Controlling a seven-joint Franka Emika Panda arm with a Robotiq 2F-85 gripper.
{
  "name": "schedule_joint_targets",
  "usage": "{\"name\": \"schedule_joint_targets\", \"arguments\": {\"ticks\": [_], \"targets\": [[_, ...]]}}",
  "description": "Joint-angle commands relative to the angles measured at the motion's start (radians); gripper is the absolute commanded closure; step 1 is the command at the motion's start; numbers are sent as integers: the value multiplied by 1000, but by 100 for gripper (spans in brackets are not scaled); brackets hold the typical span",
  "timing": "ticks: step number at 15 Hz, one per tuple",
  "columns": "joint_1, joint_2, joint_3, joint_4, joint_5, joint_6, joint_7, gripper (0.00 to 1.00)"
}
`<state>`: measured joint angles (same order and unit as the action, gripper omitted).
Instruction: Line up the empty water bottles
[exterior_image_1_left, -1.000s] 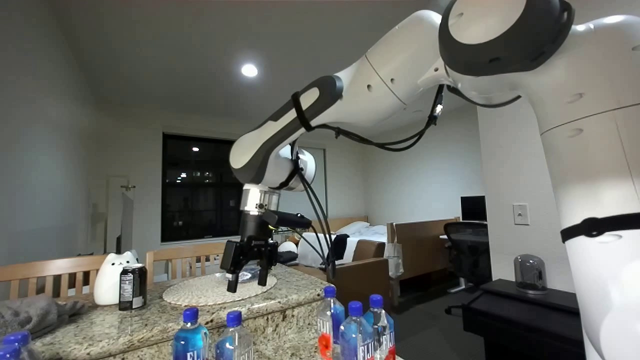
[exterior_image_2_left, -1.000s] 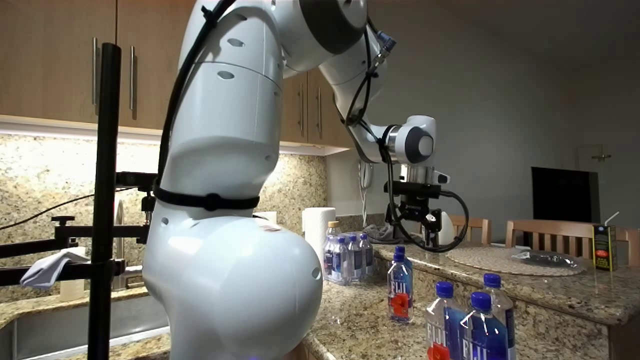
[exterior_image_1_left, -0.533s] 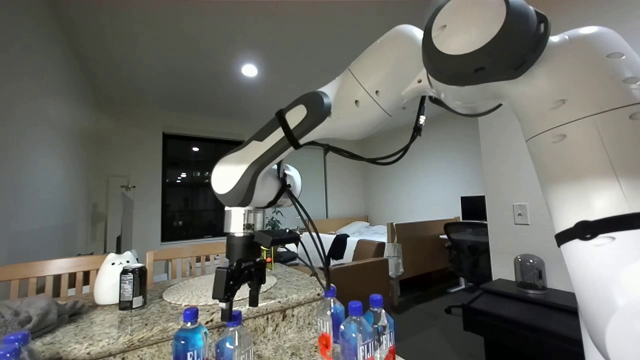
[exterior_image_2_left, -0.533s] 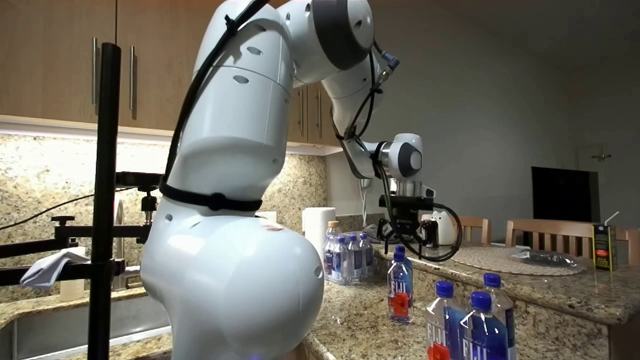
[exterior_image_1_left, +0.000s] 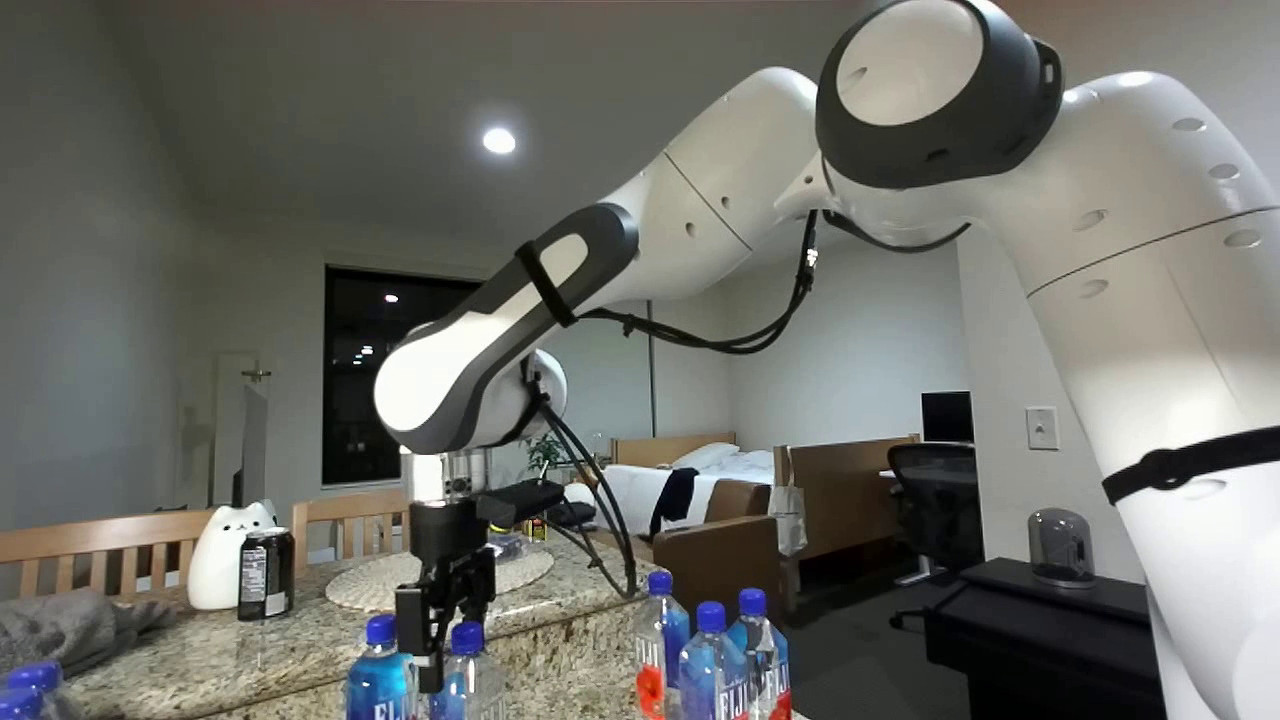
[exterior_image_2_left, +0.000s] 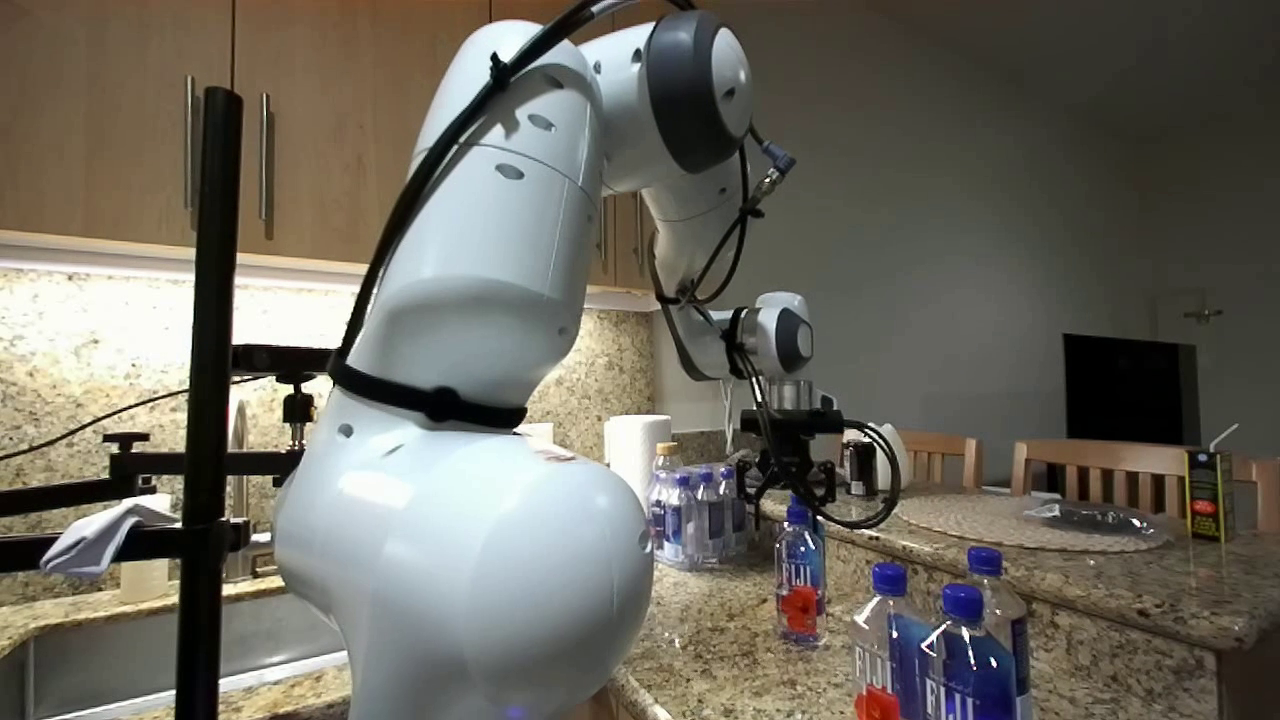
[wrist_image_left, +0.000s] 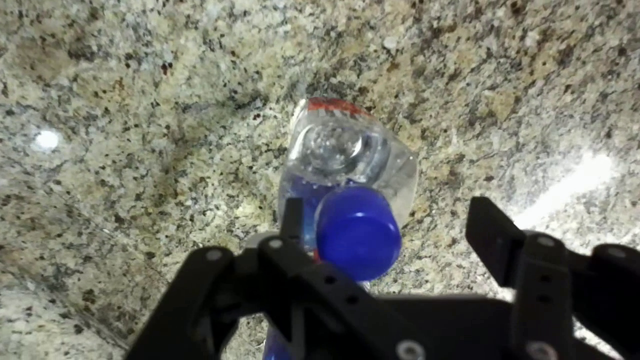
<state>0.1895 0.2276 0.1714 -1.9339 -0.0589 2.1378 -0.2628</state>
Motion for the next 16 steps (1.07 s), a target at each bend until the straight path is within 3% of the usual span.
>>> {"name": "schedule_joint_targets", "arguments": {"ticks": [1, 3, 4, 6, 9, 11, 12, 13, 14, 16], "targets": [[5, 14, -1, 32, -57, -22, 29, 47], [3, 13, -7, 40, -71, -25, 43, 54], [2, 13, -9, 41, -74, -26, 49, 16], [1, 11, -12, 41, -77, -29, 53, 19], [0, 3, -14, 37, -73, -34, 53, 3], [-1, -1, -13, 35, -67, -37, 51, 0], [-1, -2, -13, 33, -68, -38, 52, 0], [-1, -4, -12, 32, -65, -40, 51, 27], [-1, -5, -12, 31, -64, -42, 52, 26], [-2, -7, -11, 29, -57, -43, 49, 39]]}}
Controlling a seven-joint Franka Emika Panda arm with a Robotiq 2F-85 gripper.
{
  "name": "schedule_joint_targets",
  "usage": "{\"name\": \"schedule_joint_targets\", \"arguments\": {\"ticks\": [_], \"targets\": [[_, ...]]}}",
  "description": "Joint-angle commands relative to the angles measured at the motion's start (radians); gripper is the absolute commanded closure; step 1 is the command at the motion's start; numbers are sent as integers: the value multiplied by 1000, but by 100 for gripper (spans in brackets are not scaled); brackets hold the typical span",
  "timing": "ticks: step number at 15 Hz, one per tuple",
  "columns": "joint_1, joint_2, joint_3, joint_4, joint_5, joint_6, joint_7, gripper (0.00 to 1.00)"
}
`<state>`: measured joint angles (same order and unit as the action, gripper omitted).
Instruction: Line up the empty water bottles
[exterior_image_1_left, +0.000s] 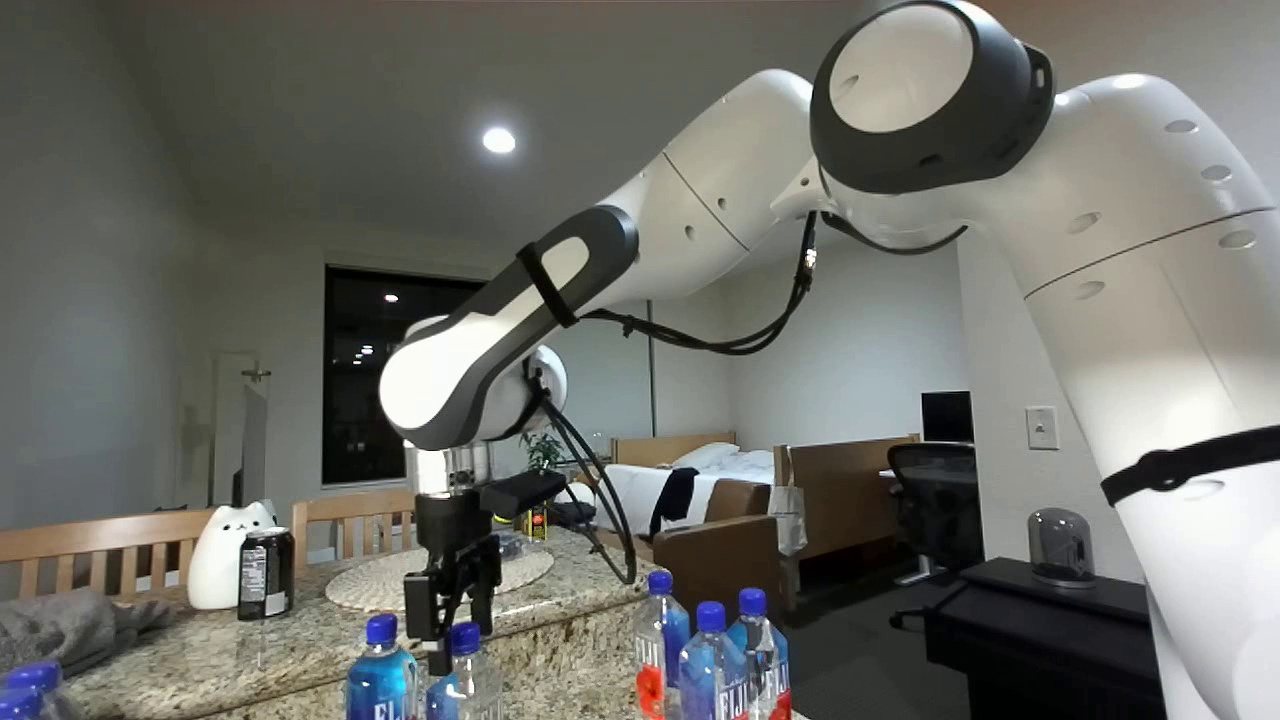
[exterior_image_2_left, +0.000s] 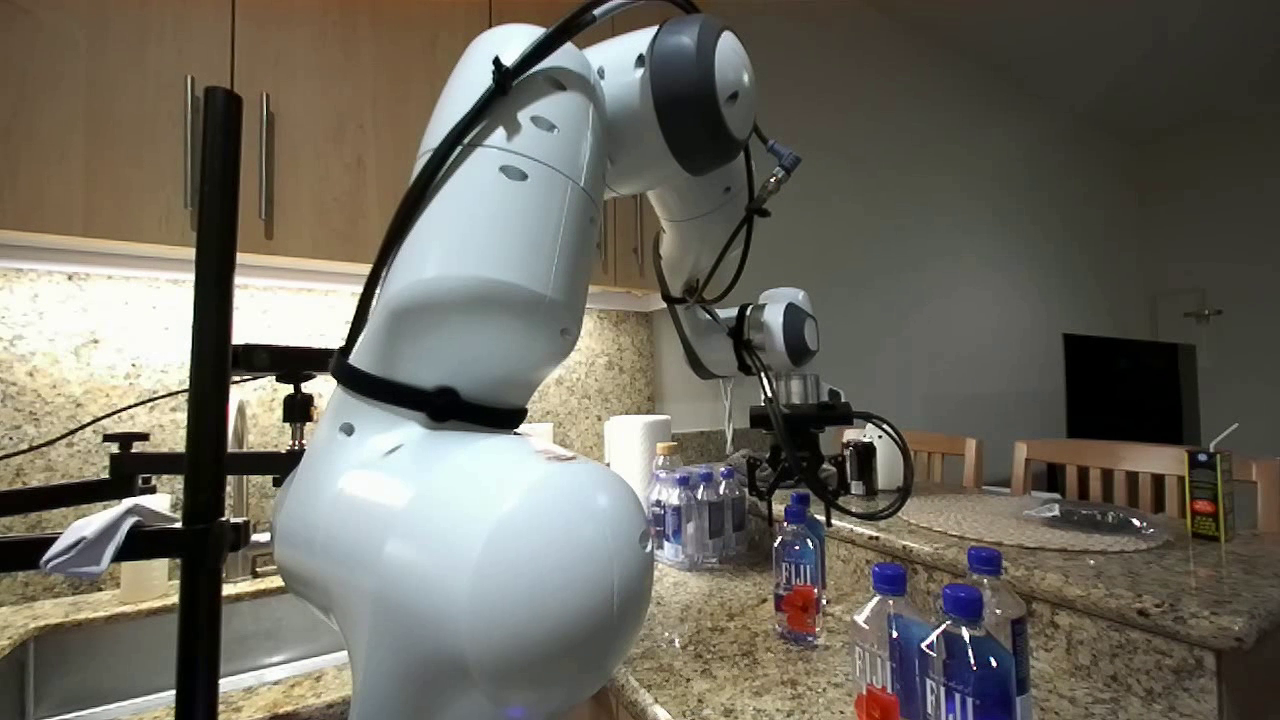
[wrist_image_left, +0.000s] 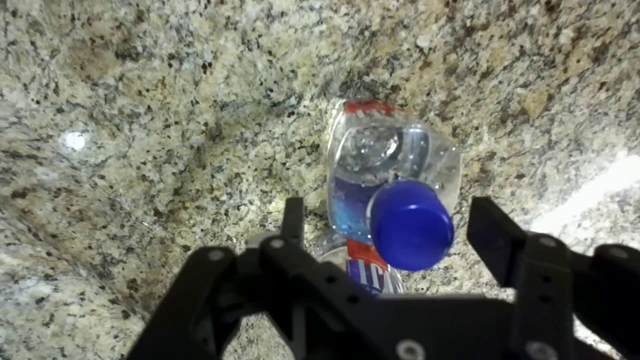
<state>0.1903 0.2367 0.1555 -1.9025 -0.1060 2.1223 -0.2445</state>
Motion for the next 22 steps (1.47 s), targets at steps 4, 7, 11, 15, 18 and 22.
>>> {"name": "schedule_joint_targets", "arguments": {"ticks": [4, 7, 11, 15, 18, 22], "targets": [[-3, -21, 5, -3, -10, -30, 32, 64], [-2, -33, 6, -7, -13, -33, 35, 84], [-1, -41, 5, -8, -19, -35, 50, 87], [-10, -56, 1, -13, -4, -26, 55, 87], [-26, -82, -1, -20, 36, -26, 49, 87], [-40, -138, -4, -51, 122, -22, 80, 87]]}}
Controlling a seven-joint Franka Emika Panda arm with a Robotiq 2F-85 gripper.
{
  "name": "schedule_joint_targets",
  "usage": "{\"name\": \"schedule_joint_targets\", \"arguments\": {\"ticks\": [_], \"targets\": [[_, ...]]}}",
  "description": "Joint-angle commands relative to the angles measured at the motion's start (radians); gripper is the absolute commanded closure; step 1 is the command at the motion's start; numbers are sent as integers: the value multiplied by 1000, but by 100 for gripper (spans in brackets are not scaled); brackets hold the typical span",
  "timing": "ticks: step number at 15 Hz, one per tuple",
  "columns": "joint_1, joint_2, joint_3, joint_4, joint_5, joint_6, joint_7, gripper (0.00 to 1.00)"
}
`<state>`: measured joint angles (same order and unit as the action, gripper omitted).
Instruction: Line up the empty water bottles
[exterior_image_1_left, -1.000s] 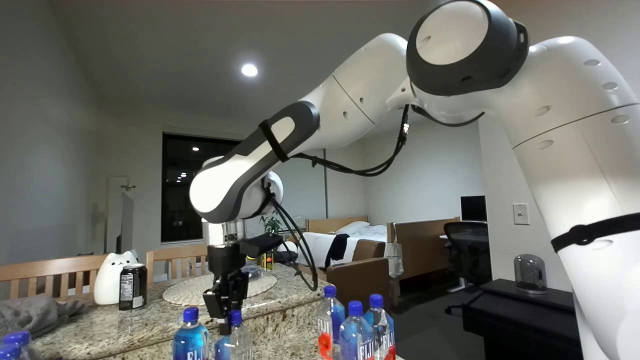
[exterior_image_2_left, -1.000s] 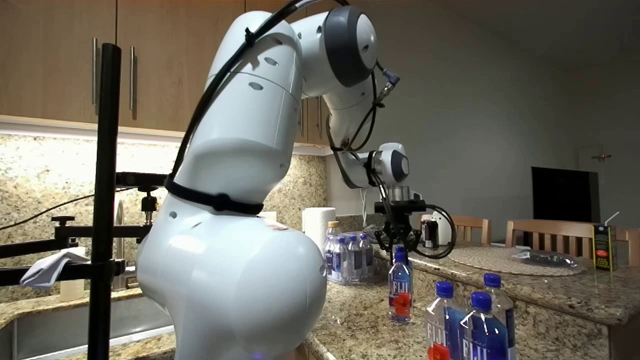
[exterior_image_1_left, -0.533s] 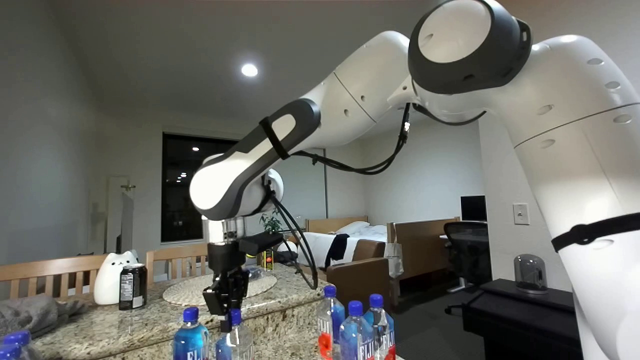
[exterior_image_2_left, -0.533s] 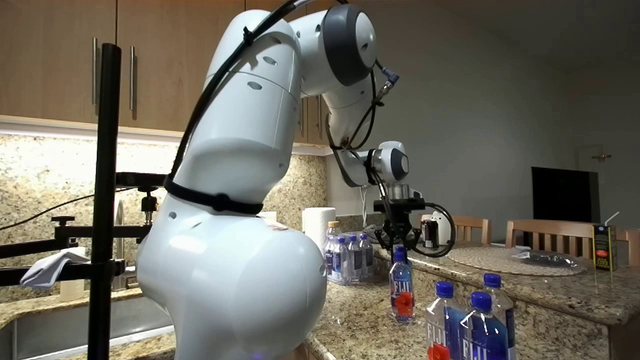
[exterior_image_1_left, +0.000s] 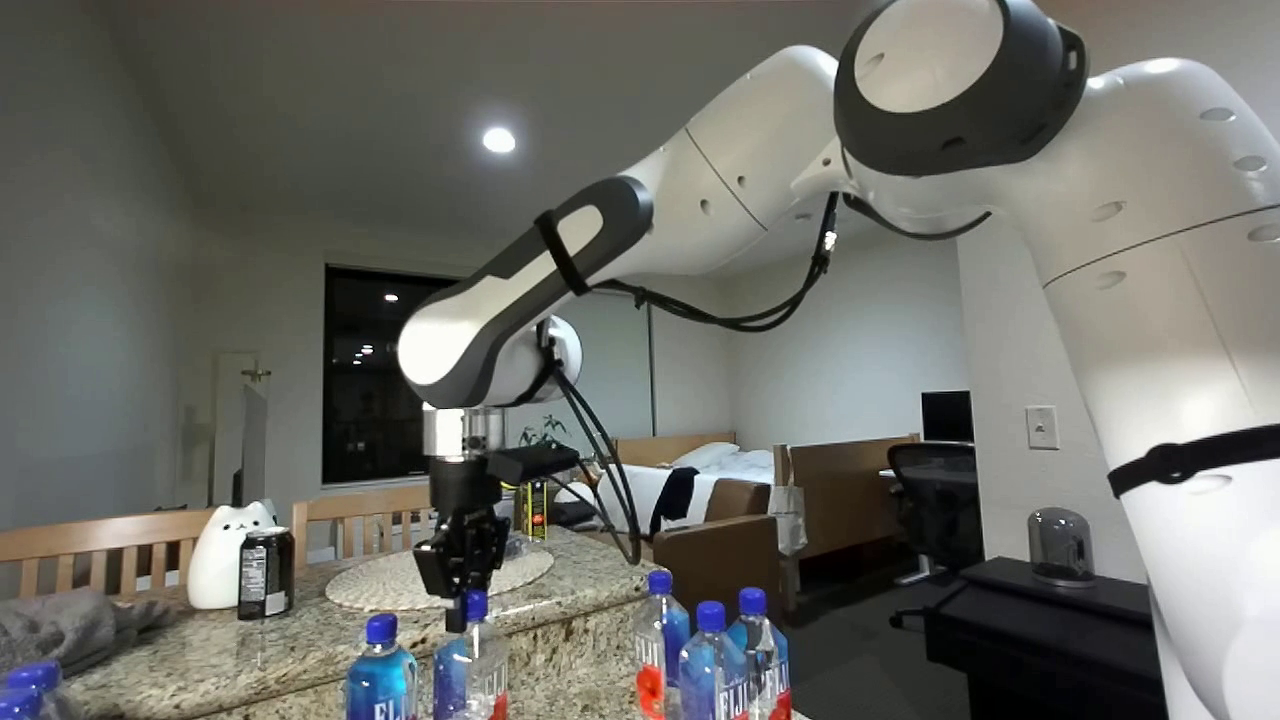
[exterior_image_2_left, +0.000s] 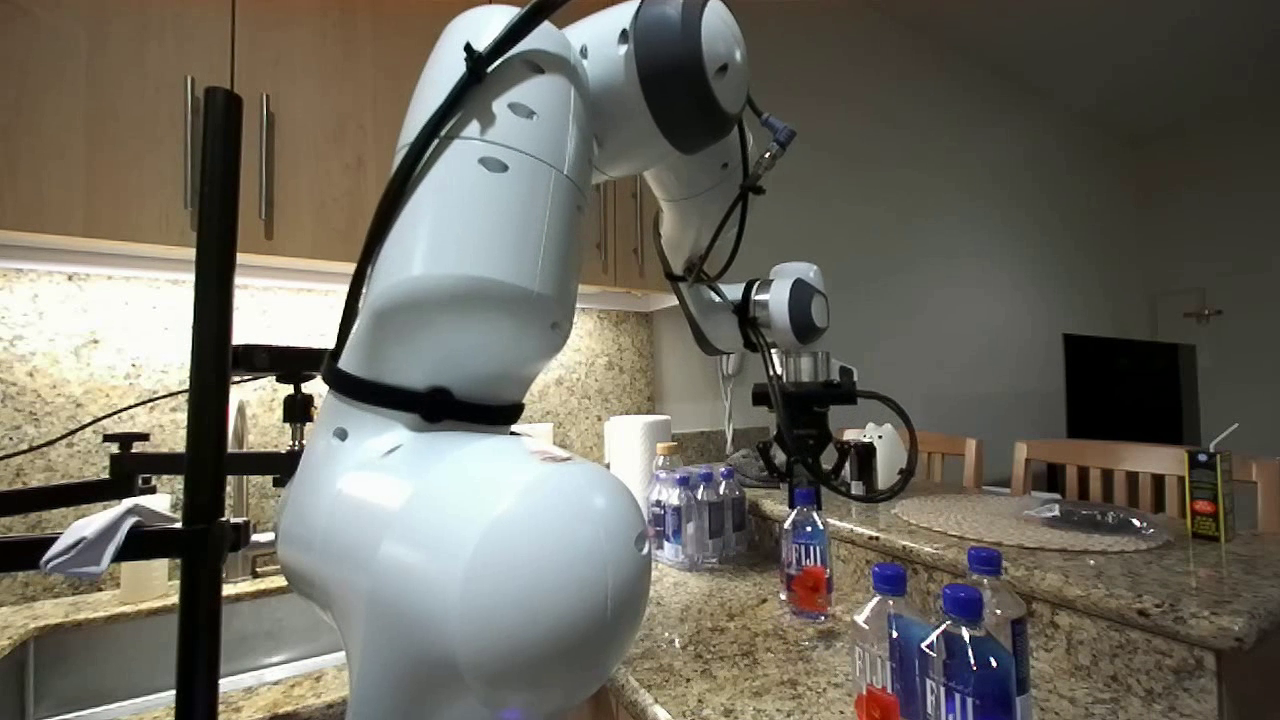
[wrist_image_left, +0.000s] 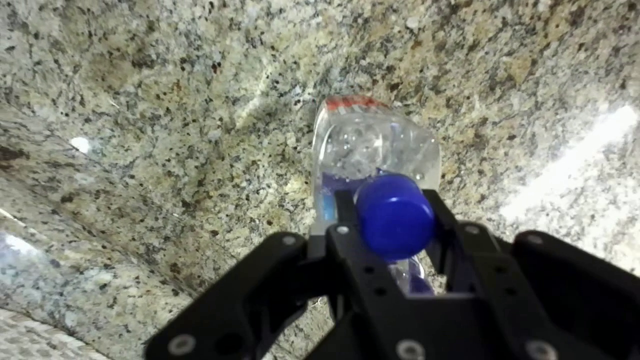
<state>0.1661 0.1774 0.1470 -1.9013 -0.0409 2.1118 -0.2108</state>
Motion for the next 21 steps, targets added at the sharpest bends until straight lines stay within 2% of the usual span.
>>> {"name": "schedule_joint_targets", "arguments": {"ticks": [1, 7, 10, 16, 21], "targets": [[-15, -98, 2, -73, 72, 0, 83, 87], [-6, -200, -7, -216, 67, 12, 368, 87], [-18, -242, -16, -278, 63, -3, 458, 87], [-58, -268, -56, -303, 22, -37, 453, 87], [-81, -260, -80, -322, 48, -65, 430, 87]]}}
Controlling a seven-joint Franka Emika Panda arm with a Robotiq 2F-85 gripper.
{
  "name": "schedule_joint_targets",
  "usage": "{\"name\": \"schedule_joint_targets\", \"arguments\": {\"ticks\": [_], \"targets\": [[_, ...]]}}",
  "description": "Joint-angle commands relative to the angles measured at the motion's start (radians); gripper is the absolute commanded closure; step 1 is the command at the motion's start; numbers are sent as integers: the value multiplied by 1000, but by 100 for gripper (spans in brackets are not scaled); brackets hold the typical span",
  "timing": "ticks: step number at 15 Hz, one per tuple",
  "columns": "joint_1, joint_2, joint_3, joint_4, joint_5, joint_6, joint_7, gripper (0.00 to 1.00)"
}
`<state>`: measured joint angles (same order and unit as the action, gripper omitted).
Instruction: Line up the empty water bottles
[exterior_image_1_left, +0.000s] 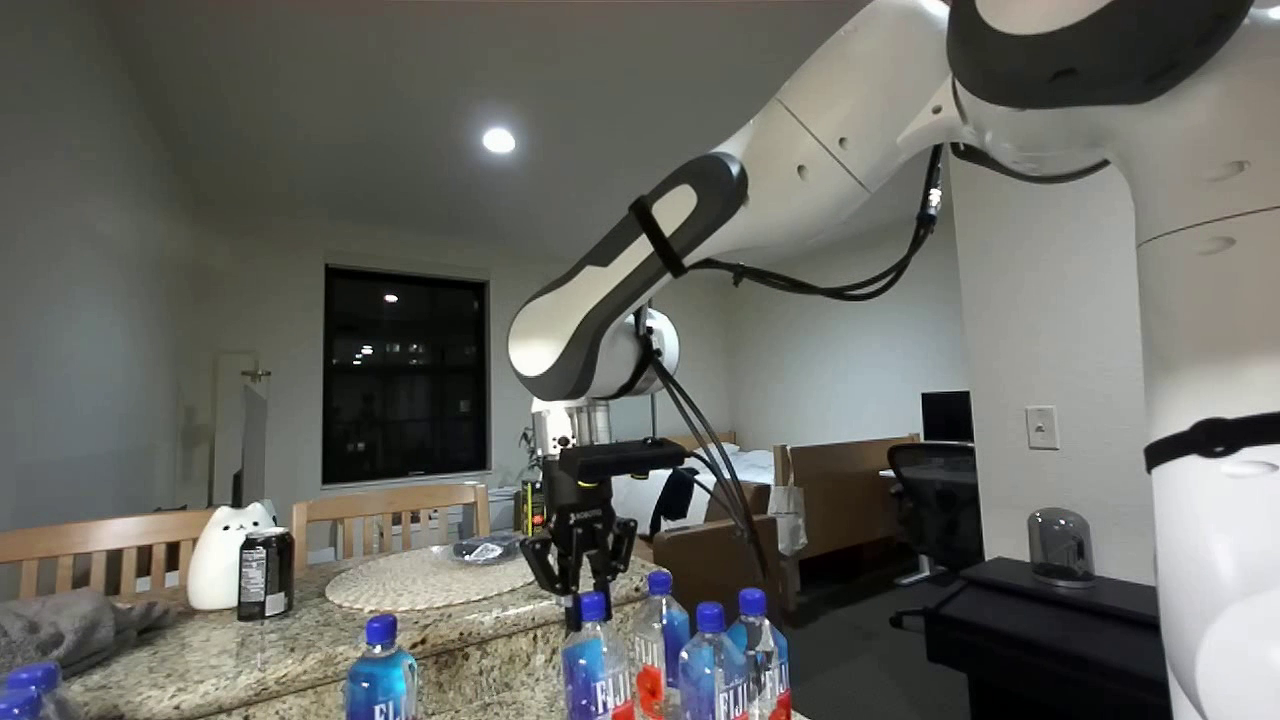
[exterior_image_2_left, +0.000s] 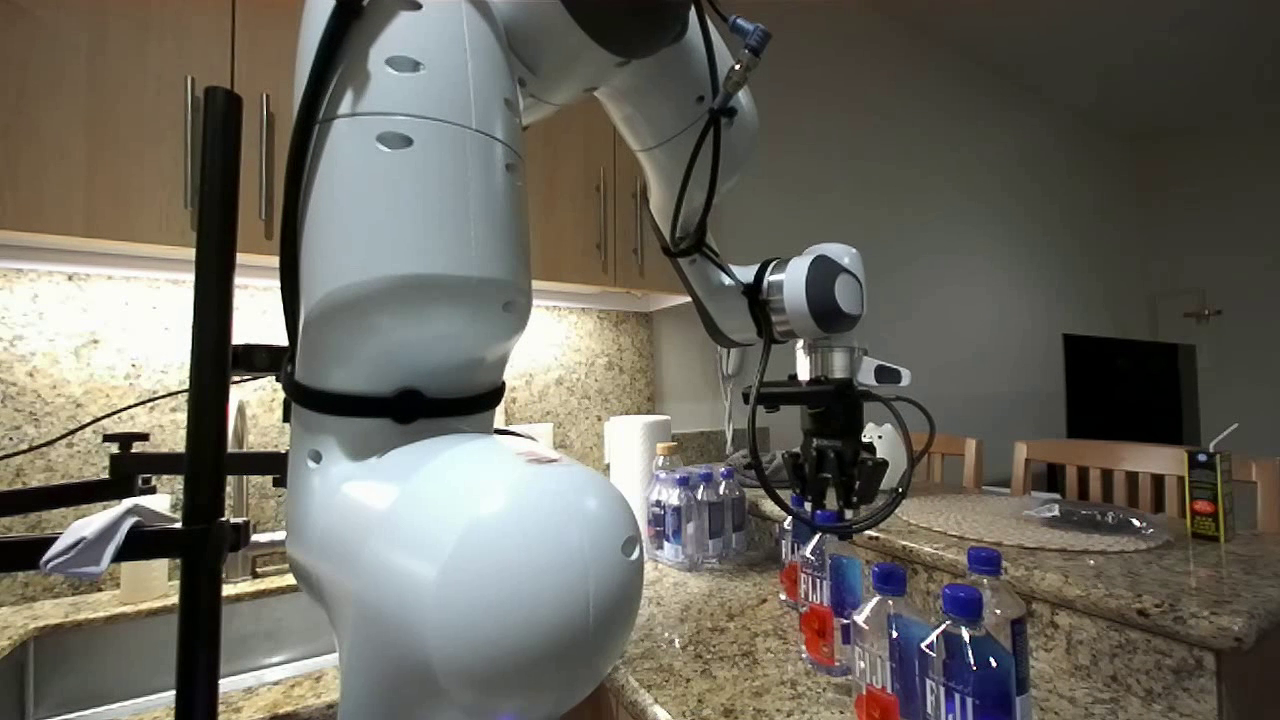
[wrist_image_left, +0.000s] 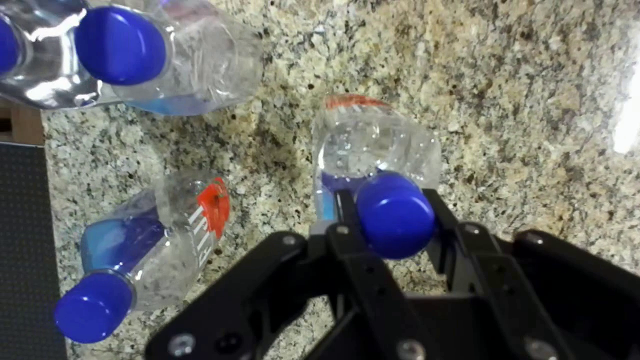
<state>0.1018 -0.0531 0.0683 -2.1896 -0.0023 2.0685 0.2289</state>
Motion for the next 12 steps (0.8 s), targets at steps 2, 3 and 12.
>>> {"name": "schedule_joint_targets", "arguments": {"ticks": [2, 3, 12], "targets": [[-20, -27, -4, -47, 4, -16, -8, 87], [-23, -30, -8, -55, 3, -17, -8, 87], [-23, -43, -14, -77, 4, -26, -23, 87]]}}
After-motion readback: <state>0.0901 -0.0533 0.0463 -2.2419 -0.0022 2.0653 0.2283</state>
